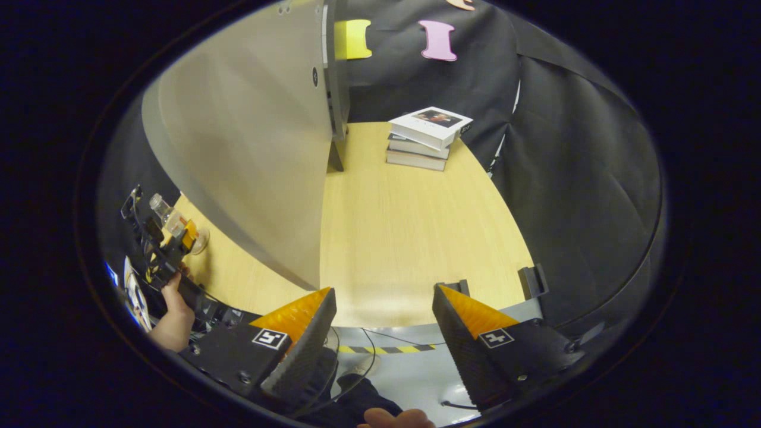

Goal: Open the cabinet door with the right hand, grasp the bottle in the cabinet with the left hand and place it on the coaster, then close the cabinet door with the right hand.

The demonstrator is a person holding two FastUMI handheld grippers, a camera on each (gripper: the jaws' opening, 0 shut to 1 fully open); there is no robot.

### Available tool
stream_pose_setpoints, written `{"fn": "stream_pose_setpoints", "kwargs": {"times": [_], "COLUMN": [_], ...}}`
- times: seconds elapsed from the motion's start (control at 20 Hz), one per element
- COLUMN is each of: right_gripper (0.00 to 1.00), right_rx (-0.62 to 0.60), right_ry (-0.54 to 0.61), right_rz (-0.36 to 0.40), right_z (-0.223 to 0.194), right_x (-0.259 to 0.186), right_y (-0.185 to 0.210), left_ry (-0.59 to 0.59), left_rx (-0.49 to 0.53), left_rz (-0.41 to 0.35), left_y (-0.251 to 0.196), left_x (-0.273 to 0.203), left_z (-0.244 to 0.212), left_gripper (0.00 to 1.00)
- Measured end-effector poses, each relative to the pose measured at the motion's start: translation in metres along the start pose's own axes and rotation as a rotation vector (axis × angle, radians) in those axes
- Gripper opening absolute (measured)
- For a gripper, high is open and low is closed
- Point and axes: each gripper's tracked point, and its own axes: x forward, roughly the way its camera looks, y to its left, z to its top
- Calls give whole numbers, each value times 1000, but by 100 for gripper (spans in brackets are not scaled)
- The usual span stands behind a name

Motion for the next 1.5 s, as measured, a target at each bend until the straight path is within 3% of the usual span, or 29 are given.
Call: {"fn": "stream_pose_setpoints", "kwargs": {"times": [0.05, 0.2, 0.25, 0.3, 0.5, 0.55, 0.8, 1.0, 1.2, 1.5], "right_gripper": [100, 100, 100, 100, 100, 100, 100, 100, 100, 100], "right_rx": [-8, -14, -17, -19, -13, -13, -57, -81, -47, 37], "right_ry": [-4, -5, -7, -5, -2, 8, -62, -52, -78, -214], "right_rz": [2, 13, 15, 15, 15, 14, -40, -12, -12, -48], "right_z": [1, 2, 3, 2, 2, 0, 15, 6, 12, 39], "right_x": [0, -1, -1, 0, 2, 4, 2, 2, 0, -13], "right_y": [1, 5, 5, 6, 4, 3, -4, 4, -4, -26], "left_ry": [-2, -1, 1, -1, -19, -26, -85, -118, -182, -300], "left_rx": [0, 0, 0, -3, 3, 5, 23, 38, 28, 97], "left_rz": [1, 0, 1, 0, -2, -4, -24, -12, -25, -71], "left_y": [2, 3, 3, 3, -1, -2, -7, -2, 1, -5], "left_x": [0, 1, 1, 2, -5, -3, -14, -21, -39, -92], "left_z": [0, -1, -1, -1, 1, 2, 20, 35, 74, 167], "left_gripper": [85, 86, 98, 87, 84, 97, 96, 96, 96, 96]}}
